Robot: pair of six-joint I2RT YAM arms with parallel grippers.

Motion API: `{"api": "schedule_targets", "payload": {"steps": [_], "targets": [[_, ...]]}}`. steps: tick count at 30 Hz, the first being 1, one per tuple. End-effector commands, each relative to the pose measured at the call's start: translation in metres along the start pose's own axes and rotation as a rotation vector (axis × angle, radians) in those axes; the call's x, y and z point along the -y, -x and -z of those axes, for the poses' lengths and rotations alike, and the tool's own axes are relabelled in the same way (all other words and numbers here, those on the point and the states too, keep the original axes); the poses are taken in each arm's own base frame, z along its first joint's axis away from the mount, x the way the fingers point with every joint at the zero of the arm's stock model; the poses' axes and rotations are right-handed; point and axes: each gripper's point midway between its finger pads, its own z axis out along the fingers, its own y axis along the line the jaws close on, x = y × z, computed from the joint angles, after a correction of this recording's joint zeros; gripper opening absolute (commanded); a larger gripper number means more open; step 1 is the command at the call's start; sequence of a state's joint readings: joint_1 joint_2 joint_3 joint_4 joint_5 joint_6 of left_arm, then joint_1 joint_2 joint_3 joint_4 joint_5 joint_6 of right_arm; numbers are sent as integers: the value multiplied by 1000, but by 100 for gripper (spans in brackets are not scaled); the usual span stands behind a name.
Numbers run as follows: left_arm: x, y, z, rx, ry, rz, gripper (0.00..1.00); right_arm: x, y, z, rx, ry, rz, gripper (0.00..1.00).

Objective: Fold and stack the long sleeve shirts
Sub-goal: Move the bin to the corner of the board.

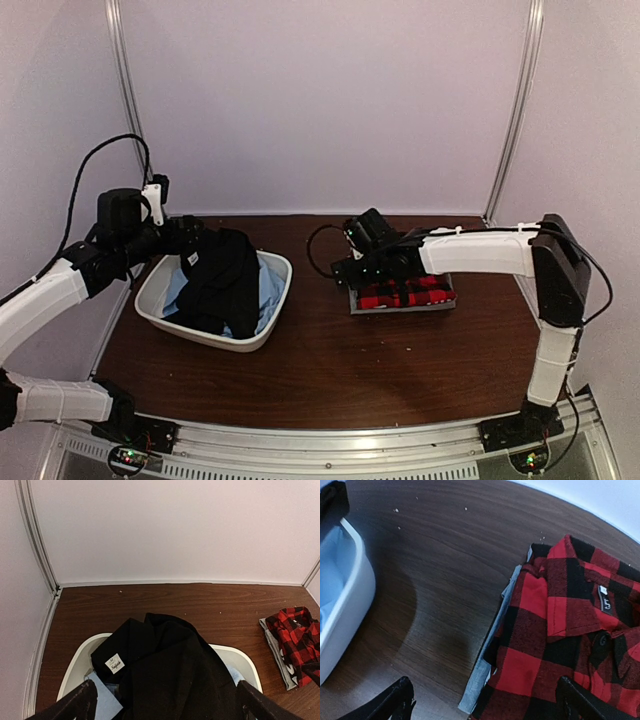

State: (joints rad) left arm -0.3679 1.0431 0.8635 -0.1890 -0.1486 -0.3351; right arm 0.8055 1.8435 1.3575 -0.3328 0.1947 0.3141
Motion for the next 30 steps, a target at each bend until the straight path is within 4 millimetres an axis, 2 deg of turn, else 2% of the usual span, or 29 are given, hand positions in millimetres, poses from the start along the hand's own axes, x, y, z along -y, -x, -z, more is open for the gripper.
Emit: {"api": "schedule_targets", "payload": {"steps": [1,3,6,11,15,19,25,27,30], "targets": [[2,11,2,32,-15,8,98,12,-31,-42,-126,-155,39,99],[2,12,2,34,-17,5,98,23,-47,-58,-186,-208,63,97],[2,12,4,34,-16,4,98,50,-64,-68,-248,-271,61,94],[3,13,4,36,-20,5,98,102,-82,-63,-302,-327,30,89],[3,12,3,33,-19,5,98,143,-88,-62,-325,-351,16,86],[2,11,2,30,-13,6,98,182,-83,-68,-330,-376,6,84],[3,9,-2,18,-16,7,98,227,-70,-90,-326,-431,61,84],[4,8,-4,14,-20,7,98,240,-68,-89,-332,-468,70,85],[4,8,-5,9,-18,5,98,244,-60,-75,-297,-484,57,90]]}}
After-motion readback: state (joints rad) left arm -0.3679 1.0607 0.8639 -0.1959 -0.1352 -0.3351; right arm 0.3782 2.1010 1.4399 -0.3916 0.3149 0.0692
